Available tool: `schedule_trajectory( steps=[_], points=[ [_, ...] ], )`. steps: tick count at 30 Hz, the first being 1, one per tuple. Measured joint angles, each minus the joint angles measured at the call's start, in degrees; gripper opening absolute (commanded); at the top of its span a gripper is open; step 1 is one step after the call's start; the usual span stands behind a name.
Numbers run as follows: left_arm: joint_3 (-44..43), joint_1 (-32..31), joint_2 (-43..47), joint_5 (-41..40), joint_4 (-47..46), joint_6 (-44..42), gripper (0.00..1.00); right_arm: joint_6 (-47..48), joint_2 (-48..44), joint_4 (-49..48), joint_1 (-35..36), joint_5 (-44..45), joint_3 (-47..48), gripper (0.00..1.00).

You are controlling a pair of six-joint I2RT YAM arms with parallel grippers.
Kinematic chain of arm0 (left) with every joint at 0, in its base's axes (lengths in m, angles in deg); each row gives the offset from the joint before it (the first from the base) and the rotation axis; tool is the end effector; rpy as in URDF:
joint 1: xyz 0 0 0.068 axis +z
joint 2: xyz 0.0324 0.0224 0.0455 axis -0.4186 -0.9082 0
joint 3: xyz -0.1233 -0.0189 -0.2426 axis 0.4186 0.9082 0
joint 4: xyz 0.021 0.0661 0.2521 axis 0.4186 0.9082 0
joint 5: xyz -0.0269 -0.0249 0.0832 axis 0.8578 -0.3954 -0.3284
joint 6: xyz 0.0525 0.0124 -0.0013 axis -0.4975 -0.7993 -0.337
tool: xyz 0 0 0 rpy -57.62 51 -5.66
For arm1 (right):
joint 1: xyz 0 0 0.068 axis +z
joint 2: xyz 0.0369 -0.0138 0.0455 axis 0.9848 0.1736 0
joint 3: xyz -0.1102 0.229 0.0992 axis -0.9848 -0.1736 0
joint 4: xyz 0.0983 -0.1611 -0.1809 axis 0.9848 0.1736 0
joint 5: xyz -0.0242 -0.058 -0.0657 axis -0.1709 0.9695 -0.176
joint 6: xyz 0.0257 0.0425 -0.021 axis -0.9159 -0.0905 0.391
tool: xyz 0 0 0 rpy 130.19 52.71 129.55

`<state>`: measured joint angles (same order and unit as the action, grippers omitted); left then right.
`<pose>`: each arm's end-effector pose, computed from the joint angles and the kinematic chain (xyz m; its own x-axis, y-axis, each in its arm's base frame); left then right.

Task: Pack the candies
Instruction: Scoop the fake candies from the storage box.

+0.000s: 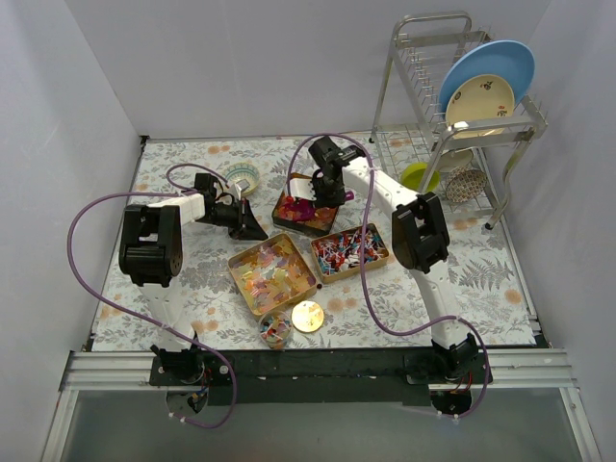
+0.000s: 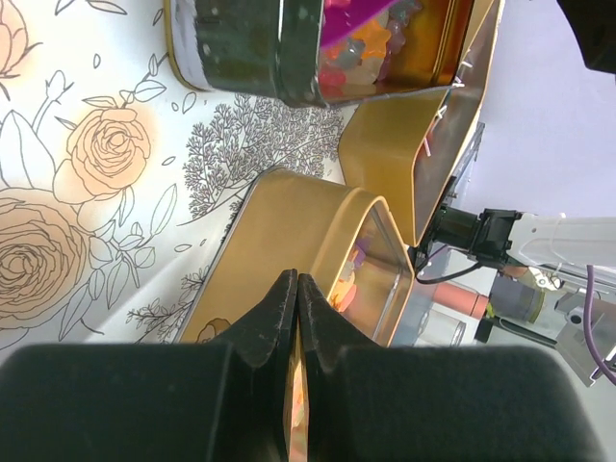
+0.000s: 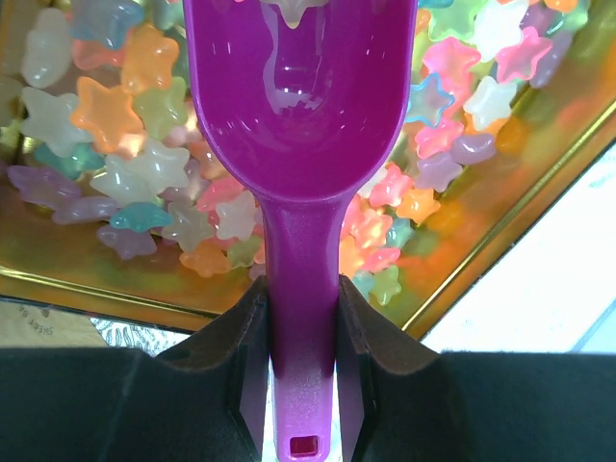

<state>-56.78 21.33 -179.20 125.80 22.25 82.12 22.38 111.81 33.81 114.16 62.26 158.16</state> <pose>0.3617 -0.0513 0.1398 -0.8485 -0.3509 0.3961 -0.5191 0.4068 -0.7517 0.4100 0.2816 0.2051 0.3063 -0.9327 -0.1905 -0.9112 -0.2293 -0.3423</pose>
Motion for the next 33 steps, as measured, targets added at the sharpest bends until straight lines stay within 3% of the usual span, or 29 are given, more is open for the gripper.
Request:
schedule_trajectory(
  steps=[11,22,33],
  points=[
    [-0.9,0.0,0.0,0.8,0.0,0.0,0.02,-6.6,-0.5,-0.5,-0.4,1.2,-0.4,0.01],
    [-0.9,0.0,0.0,1.1,0.1,-0.2,0.02,-10.3,-0.5,2.7,-2.4,-5.9,0.2,0.01],
    [-0.9,0.0,0.0,1.5,0.1,-0.2,0.02,-14.7,0.7,5.0,-2.3,-2.3,2.4,0.01]
  ],
)
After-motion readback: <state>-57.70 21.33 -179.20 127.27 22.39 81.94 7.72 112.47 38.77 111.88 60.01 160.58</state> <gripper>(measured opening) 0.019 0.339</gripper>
